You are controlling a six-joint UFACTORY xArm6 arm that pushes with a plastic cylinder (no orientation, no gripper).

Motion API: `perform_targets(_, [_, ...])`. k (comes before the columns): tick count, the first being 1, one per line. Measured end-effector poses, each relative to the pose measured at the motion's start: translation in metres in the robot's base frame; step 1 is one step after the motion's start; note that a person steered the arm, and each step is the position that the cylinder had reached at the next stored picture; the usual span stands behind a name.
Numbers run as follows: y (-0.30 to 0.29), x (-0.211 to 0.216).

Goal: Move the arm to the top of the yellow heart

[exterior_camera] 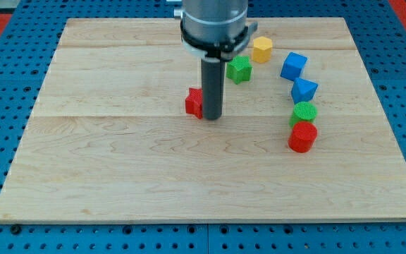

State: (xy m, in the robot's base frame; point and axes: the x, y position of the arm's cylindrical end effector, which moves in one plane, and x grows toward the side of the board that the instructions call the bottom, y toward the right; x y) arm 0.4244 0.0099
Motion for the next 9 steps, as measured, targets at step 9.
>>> perform_targets(9, [-0.034, -0.215])
